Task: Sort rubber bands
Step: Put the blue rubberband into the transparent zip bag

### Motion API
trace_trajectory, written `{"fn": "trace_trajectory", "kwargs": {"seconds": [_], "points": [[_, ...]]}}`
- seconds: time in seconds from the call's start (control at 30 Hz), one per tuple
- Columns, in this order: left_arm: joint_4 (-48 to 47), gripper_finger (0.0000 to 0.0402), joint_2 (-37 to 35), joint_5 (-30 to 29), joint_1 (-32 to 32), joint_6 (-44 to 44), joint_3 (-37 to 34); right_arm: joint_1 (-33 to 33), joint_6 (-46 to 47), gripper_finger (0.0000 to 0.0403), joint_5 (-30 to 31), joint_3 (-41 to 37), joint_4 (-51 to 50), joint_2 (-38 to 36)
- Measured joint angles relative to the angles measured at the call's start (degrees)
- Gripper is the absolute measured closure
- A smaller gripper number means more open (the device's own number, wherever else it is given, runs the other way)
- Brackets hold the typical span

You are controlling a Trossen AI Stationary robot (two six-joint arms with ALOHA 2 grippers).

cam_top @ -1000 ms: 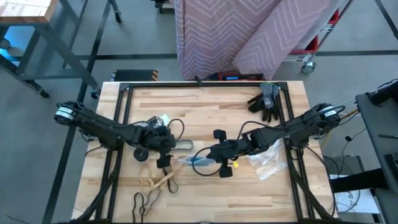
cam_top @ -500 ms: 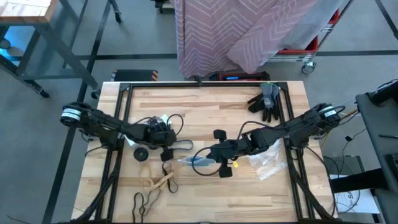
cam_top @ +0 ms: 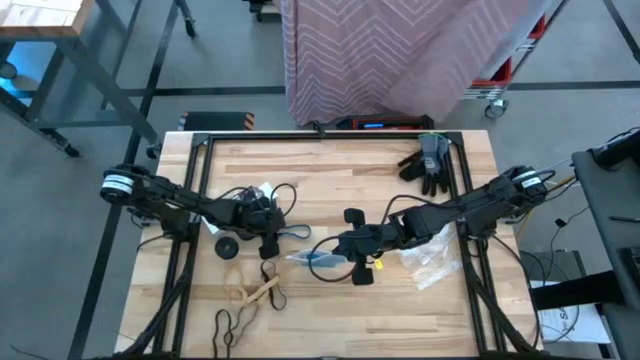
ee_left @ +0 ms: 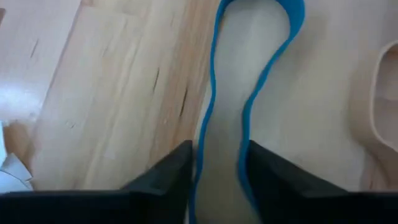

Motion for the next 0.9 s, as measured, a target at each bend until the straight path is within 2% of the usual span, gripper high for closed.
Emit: {"fn": "trace_trajectory", "kwargs": {"seconds": [0.13, 0.2, 0.47, 0.67, 0.9], "points": [[-0.01, 0.0374, -0.01, 4.32, 0.09, 0.4, -0.04, 0.0, 0.51, 0.0403, 0.01, 0.0, -0.02, 0.0], [-0.18, 0.0393, -0.18, 5.0, 0.07, 0.14, -0.04, 0.01, 0.35, 0.0403, 0.0, 0.0, -0.02, 0.0], [-4.85, 0.0397, -4.5, 6.97, -0.08, -0.5, 0.15, 0.02, -1.18, 0.0403, 0.02, 0.0, -0.02, 0.0], [-11.47, 0.04, -8.87, 6.16, -0.05, 0.31, 3.36, 0.01, -1.01, 0.0403, 0.04, 0.0, -0.02, 0.0], [-20.2, 0.04, -14.02, 5.81, -0.09, 1.56, 10.26, 0.0, -1.1, 0.0403, 0.04, 0.0, -0.01, 0.0]]}}
